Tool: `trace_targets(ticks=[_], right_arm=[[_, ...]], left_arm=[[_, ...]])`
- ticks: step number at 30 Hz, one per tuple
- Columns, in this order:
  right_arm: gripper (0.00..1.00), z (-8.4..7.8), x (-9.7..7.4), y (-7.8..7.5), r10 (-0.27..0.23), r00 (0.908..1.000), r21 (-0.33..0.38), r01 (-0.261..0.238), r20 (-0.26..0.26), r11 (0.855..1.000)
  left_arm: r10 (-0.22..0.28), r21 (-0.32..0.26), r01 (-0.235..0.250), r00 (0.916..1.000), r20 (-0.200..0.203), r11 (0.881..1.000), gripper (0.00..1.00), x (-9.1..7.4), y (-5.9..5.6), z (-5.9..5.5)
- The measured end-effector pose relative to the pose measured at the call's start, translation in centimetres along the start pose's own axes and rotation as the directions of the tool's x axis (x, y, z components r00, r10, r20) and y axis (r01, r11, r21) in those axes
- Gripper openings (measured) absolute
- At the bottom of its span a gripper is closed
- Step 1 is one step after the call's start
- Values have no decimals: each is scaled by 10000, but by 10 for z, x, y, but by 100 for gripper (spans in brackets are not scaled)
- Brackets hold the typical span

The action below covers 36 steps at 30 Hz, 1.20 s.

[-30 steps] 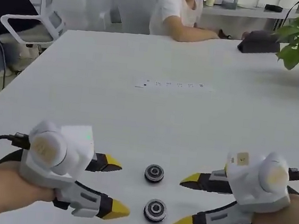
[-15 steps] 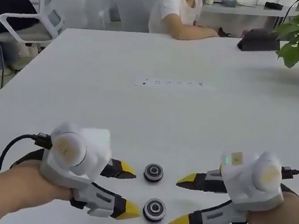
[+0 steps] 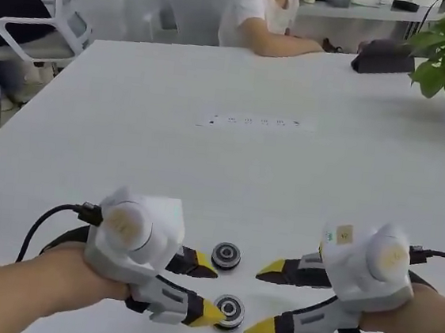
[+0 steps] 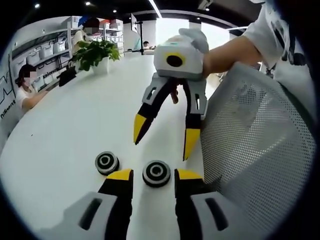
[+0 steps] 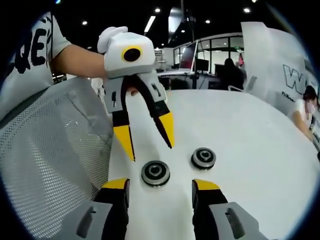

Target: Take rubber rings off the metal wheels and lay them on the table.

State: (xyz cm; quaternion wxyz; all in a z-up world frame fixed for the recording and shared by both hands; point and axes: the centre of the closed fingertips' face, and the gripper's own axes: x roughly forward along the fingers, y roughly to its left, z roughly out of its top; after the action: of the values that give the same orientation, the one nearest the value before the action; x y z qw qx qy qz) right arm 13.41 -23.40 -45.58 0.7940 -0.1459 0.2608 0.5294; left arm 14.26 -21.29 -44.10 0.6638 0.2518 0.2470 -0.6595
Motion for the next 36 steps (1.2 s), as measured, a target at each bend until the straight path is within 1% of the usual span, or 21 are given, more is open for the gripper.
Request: trace_targets(ticks=[7, 12, 16, 20, 21, 24, 26, 28, 32, 36], right_arm=[[49, -1, 1, 0, -14, 10000, 84, 14, -9, 10000], [49, -3, 2, 0, 9, 10000, 48, -9, -67, 10000], [49, -4, 2, 1, 27, 9999, 67, -27, -107, 10000], [49, -5, 3, 1, 50, 9999, 83, -49, -140, 10000], [49, -5, 3, 1, 54, 9999, 76, -53, -139, 10000], [49, -5, 3, 1, 43, 9999, 77, -42, -150, 10000], [49, -5, 3, 0, 43, 9999, 79, -42, -151, 10000], [48, -5, 3, 1, 58, 9999, 73, -57, -155, 10000], [47, -4, 6, 2, 140, 9997, 55, -139, -211, 9999], [46, -2, 9, 4, 269, 9994, 31, -268, -233, 9996]], left_arm=[[-245, -105, 244, 9996, -108, 9996, 21, 9, -6, -4], [-364, -108, 361, 9988, -329, 9993, 18, 14, -7, -9], [-350, -160, 346, 9990, -286, 9993, 14, 15, -8, -8], [-300, -45, 298, 9984, -471, 9995, 11, 19, -8, -12], [-258, -32, 258, 9990, -361, 9997, 11, 19, -7, -10], [-93, -44, 91, 9995, -316, 9999, 8, 20, -5, -9], [-6, 50, 8, 9997, -262, 10000, 8, 20, -6, -9], [76, 306, -69, 9997, -221, 9995, 8, 20, -7, -9], [150, 80, -150, 9999, -84, 9999, 8, 20, -5, -10], [216, -11, -216, 9998, 32, 9998, 8, 20, -5, -10]])
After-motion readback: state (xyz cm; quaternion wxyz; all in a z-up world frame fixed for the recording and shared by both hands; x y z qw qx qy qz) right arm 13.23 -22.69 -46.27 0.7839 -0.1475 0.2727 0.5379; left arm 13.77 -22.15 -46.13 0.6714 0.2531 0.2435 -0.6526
